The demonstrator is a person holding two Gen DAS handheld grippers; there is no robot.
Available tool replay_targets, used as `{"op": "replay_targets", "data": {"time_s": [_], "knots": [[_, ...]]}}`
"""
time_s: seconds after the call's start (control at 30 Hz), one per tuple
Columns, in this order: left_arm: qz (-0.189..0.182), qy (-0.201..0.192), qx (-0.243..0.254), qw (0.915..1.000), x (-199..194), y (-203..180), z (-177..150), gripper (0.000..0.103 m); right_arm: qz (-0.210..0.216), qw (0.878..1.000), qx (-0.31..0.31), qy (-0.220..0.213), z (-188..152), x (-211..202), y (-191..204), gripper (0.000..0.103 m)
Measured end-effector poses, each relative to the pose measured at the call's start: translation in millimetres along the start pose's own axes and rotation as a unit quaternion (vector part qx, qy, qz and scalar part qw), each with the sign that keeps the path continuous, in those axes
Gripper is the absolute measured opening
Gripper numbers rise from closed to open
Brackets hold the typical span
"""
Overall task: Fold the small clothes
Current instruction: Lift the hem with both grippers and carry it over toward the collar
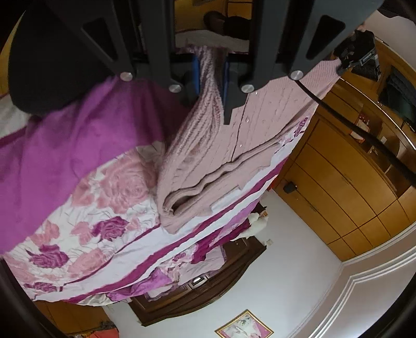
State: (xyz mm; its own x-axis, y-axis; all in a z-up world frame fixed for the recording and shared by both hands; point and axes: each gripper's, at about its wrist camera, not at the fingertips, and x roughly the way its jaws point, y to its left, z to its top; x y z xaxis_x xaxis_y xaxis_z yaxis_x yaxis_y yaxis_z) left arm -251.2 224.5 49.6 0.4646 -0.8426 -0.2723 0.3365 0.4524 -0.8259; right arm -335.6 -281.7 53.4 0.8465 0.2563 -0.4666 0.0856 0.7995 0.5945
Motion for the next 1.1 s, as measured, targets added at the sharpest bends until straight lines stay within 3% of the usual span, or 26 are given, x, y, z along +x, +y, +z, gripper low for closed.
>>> {"op": "replay_targets", "data": {"time_s": [0.13,0.67,1.0,1.1], "knots": [[-0.005,-0.009,-0.016,0.9998,-7.9,6.1,-0.7,0.0,0.02,1.0,0.022,0.001,-10.8,-9.2,-8.2,0.013],[-0.014,-0.032,-0.064,0.9973,-54.1,15.1,-26.1,0.0,0.034,0.999,0.008,0.014,-41.8,-48.8,3.3,0.013],[0.017,-0.032,-0.034,0.9988,-74.3,-5.0,-43.9,0.0,0.04,0.999,0.006,0.013,-52.9,-73.9,7.4,0.013],[0.009,-0.038,-0.027,0.9989,-78.2,-8.8,-44.7,0.0,0.046,0.999,0.005,0.009,-55.1,-78.0,10.4,0.013]]}}
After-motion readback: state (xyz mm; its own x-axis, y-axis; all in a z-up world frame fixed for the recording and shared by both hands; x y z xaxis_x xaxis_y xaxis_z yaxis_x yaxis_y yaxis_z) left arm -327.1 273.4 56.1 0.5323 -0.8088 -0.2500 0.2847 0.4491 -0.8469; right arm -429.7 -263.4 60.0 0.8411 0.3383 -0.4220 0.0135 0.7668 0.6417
